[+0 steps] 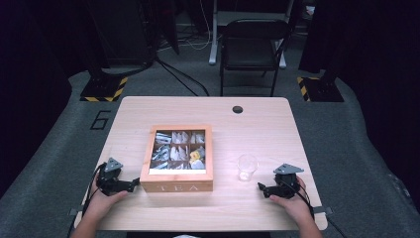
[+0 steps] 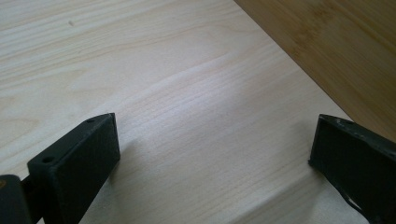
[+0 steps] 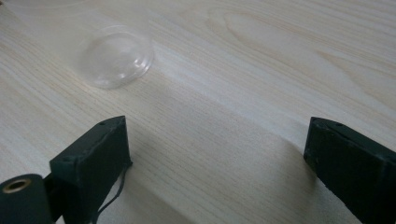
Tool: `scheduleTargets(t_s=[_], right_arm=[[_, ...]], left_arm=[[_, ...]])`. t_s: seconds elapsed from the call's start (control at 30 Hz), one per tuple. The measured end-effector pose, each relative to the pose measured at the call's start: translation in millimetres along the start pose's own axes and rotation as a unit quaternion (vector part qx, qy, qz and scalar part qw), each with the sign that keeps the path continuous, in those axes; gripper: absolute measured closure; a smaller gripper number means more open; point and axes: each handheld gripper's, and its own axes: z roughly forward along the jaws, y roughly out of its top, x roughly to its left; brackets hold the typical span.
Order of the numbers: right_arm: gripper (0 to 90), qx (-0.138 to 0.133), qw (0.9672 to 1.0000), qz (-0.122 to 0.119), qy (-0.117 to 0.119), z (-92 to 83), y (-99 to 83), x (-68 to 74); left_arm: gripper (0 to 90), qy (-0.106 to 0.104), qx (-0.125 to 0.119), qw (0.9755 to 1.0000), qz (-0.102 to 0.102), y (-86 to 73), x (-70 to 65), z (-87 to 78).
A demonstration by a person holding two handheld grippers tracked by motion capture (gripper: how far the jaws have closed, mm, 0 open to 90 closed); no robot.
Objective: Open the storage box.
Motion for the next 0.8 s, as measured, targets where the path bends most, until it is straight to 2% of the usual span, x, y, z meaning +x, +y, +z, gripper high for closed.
scheduleTargets(t_s=[0.03, 0.17, 0.27, 0.33, 0.4, 0.57, 0.63, 0.8], right_arm=[[7.2, 0.0, 1.0, -0.001, -0.003, -0.2, -0.1, -0.6], [7.6, -0.002, 1.0, 0.003, -0.004, -0.1, 0.1, -0.3], [8.9, -0.002, 1.0, -0.001, -0.002, -0.3, 0.0, -0.7], [11.9, -0.003, 0.9999, -0.007, 0.008, -1.6, -0.2, -0.7], [11.9, -0.005, 0.9999, -0.006, 0.008, -1.5, -0.4, -0.3], [12.9, -0.005, 0.9999, -0.007, 0.006, -1.7, -0.2, -1.0], [12.8, -0.005, 1.0, -0.006, 0.006, -1.1, 0.2, -0.4], [12.7, -0.007, 0.9999, -0.007, 0.007, 0.1, 0.9, -0.2]], left_arm=[[1.1, -0.009, -0.001, 0.9999, 0.01, 0.0, 0.0, 0.2], [1.4, -0.016, -0.002, 0.9998, 0.012, 0.1, 0.5, 0.4], [1.9, -0.014, -0.003, 0.9998, 0.013, 0.5, 0.8, 0.7], [3.2, -0.014, -0.005, 0.9998, 0.014, 0.3, 1.4, -0.2], [7.0, -0.019, -0.008, 0.9997, 0.013, 0.0, 2.1, -1.6], [16.1, -0.012, -0.019, 0.9998, 0.004, -2.5, 4.2, -4.9], [17.0, -0.009, -0.024, 0.9997, 0.006, -3.3, 3.8, -4.5], [17.4, -0.01, -0.017, 0.9998, 0.005, -1.7, 3.8, -4.7]])
